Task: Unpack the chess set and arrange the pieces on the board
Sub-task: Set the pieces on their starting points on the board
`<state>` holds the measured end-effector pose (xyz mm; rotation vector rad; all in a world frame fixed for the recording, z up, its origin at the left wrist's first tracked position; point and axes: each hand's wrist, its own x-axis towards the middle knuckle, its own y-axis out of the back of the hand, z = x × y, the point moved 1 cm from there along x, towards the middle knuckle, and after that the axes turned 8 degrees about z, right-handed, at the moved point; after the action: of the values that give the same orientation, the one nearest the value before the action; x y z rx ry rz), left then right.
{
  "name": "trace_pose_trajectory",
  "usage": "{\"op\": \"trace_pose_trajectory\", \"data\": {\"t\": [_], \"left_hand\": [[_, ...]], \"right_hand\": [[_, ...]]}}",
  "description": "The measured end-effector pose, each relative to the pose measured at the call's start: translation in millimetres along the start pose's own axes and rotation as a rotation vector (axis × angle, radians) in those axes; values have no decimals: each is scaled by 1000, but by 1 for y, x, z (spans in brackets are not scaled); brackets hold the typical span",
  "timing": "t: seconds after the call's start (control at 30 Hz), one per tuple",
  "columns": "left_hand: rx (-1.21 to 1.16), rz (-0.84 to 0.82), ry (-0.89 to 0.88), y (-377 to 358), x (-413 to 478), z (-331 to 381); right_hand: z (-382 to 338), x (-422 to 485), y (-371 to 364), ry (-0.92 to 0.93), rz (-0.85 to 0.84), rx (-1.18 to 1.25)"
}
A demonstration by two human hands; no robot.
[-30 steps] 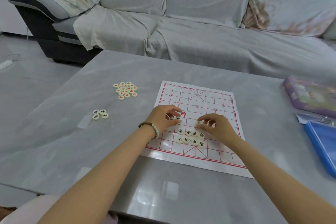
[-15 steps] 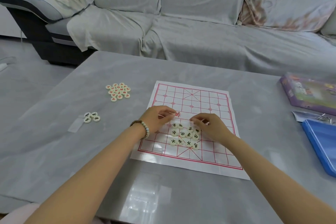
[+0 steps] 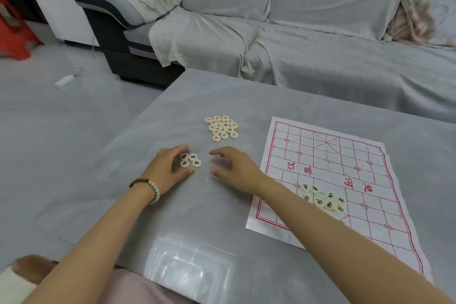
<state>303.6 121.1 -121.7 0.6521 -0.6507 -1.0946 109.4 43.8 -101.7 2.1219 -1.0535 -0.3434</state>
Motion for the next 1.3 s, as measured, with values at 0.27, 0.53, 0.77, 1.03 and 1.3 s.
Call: {"op": "trace_pose_trajectory", "data": {"t": [0.27,0.53,0.77,1.03,1.3], "left_hand": [[-97,37,-46,9,-6,-14],[-162,76,-45,8,-6,-16],[-254,125,43,9,-13,-6],[-277,-13,-54,-35,-24,77],[-227,-175,-111,-97,-26,156]], "right_hand": [[-21,29,-41,47,53,42],[-16,25,-41,57,109,77],[-13,10,-34,27,128,115],[21,-61,43,-27,278,113],[101,-155,135,-277,454,23]]}}
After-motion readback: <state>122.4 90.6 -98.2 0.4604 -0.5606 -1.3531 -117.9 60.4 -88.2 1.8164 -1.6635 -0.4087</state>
